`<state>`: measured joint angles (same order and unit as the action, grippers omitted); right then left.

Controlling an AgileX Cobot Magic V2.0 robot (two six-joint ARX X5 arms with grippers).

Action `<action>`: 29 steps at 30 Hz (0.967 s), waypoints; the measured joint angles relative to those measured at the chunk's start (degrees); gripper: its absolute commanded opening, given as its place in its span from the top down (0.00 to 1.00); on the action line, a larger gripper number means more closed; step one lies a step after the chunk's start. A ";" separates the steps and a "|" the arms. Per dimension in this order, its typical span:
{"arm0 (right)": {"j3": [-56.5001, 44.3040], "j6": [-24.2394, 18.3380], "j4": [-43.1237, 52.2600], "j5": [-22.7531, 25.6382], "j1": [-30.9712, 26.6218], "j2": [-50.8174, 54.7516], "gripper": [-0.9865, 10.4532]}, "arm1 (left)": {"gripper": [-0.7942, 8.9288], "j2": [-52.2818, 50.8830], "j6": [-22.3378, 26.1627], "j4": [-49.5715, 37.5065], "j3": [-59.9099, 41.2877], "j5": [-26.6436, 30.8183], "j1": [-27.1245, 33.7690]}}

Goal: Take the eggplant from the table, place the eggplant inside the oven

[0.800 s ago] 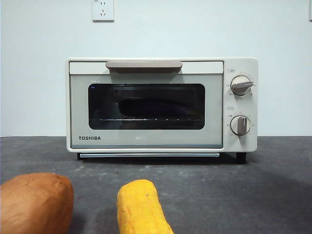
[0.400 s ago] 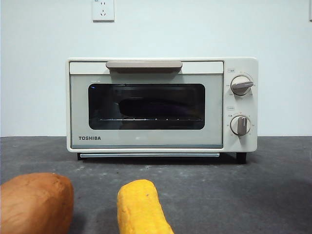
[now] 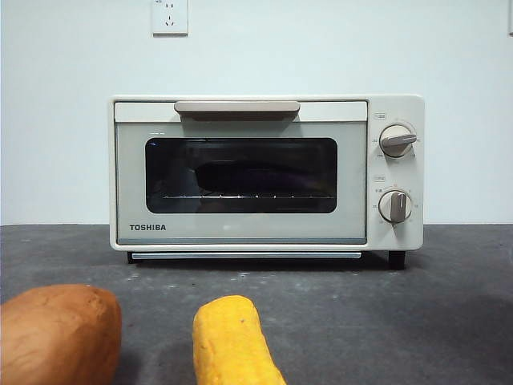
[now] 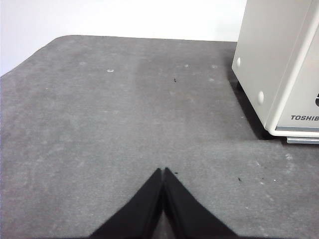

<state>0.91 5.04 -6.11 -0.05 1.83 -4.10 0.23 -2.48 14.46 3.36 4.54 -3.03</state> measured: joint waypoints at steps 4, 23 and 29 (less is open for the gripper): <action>0.00 0.02 0.00 0.00 0.00 0.00 0.91 | 0.91 0.00 0.00 0.00 0.00 -0.02 0.02; 0.00 0.35 0.00 0.00 0.00 0.00 0.91 | 0.91 0.00 0.00 0.00 0.00 -0.02 0.00; 0.00 0.37 0.00 0.00 0.00 0.00 0.91 | 0.91 0.00 0.00 0.00 0.00 -0.02 0.00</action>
<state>0.91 5.41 -6.11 -0.05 1.83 -4.10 0.23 -2.48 14.46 3.36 4.51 -3.03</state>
